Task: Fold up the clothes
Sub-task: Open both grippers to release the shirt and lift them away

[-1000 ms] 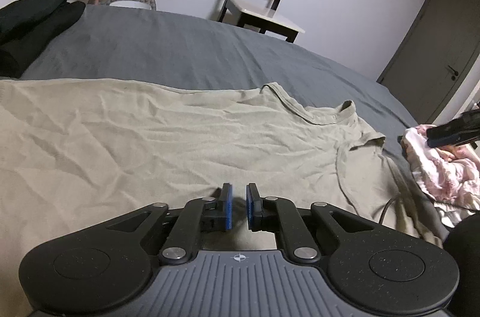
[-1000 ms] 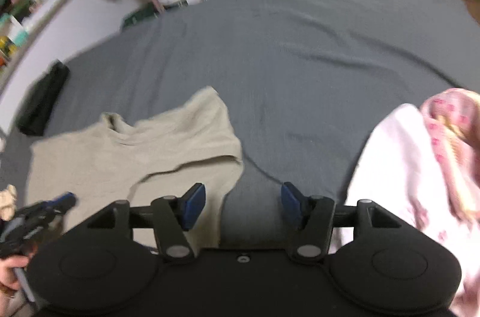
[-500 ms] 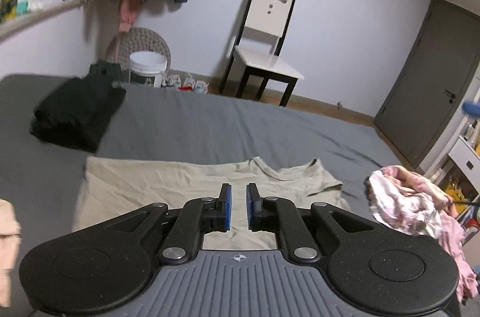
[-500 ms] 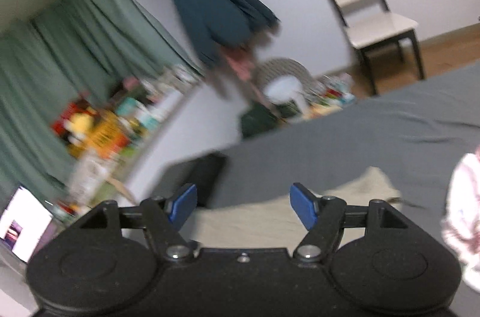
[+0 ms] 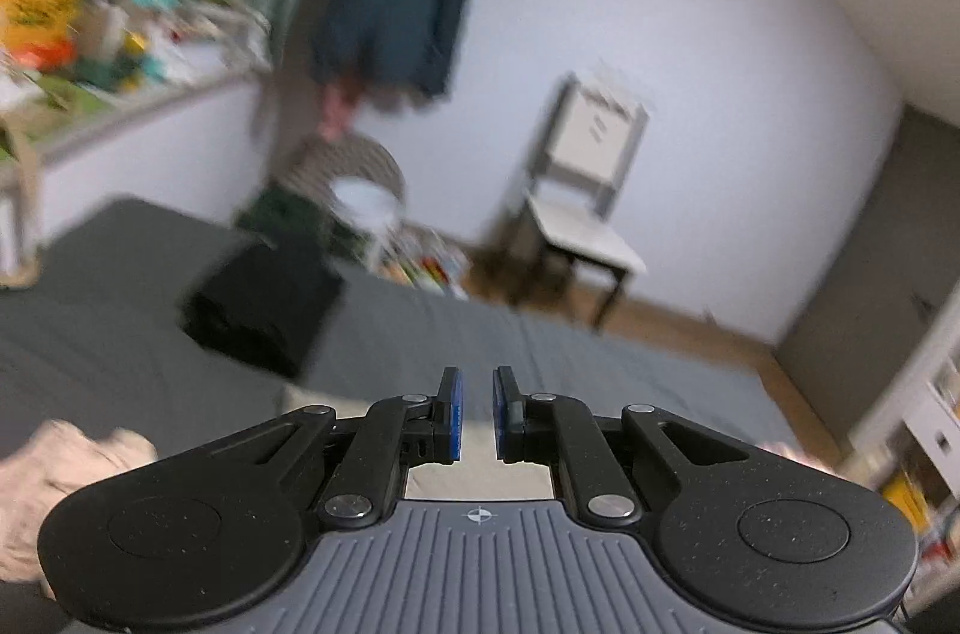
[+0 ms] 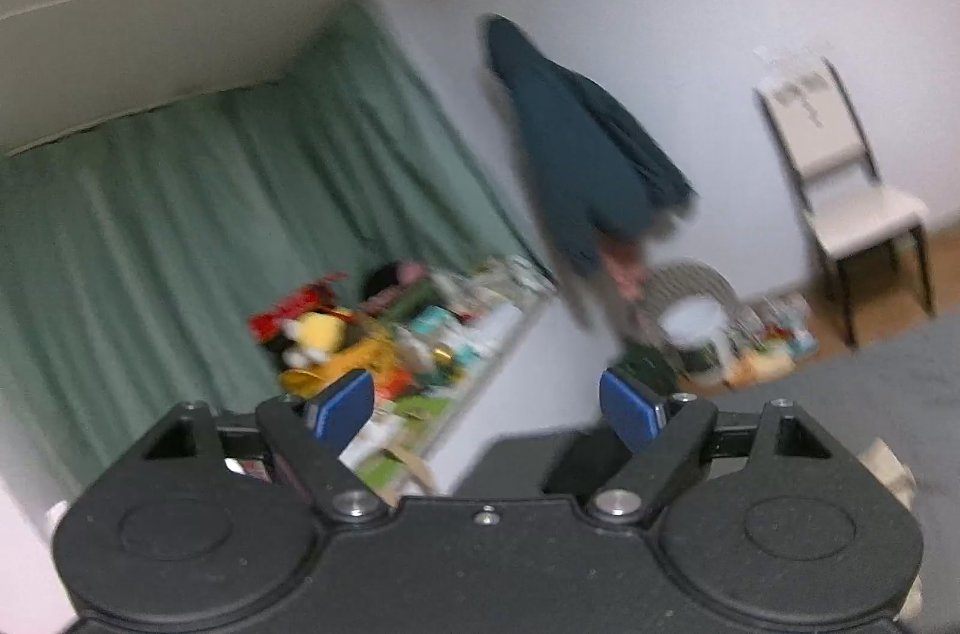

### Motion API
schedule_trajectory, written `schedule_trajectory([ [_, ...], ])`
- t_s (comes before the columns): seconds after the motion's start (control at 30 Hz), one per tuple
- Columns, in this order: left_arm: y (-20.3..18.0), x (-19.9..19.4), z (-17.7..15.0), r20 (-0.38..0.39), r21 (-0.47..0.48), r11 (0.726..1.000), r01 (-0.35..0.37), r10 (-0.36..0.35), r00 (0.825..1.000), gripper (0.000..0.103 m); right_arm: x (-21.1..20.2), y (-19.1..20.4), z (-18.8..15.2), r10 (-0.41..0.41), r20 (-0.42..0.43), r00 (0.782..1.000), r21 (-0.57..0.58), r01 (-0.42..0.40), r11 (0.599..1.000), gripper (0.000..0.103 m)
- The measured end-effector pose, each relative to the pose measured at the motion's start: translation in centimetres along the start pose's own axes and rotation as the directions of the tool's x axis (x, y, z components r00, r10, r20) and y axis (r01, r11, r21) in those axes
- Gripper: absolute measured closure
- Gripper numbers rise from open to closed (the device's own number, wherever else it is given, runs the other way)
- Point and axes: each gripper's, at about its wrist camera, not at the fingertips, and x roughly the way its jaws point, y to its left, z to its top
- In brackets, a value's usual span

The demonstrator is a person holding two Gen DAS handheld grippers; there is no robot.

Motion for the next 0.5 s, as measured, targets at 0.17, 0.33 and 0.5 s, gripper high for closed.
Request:
schedule_trajectory([
  [0.17,-1.4,-0.4,0.3,-0.015,0.069,0.997,-0.03,0.031,0.999,0.095,-1.6,4.4,0.6,0.112,0.04,0.993,-0.11,-0.107,0.988,0.011],
  [0.33,-4.5,0.9,-1.4,-0.116,0.214,0.977,-0.024,0.05,0.992,0.095,-0.7,1.6,-1.1,0.064,0.001,0.998,-0.13,-0.063,0.99,0.009],
  [0.5,-5.0,3.6,-4.7,-0.222,0.222,0.975,-0.006,0.056,0.973,0.095,1.8,-8.4,-4.8,-0.143,-0.087,0.986,-0.122,0.132,0.984,0.005],
])
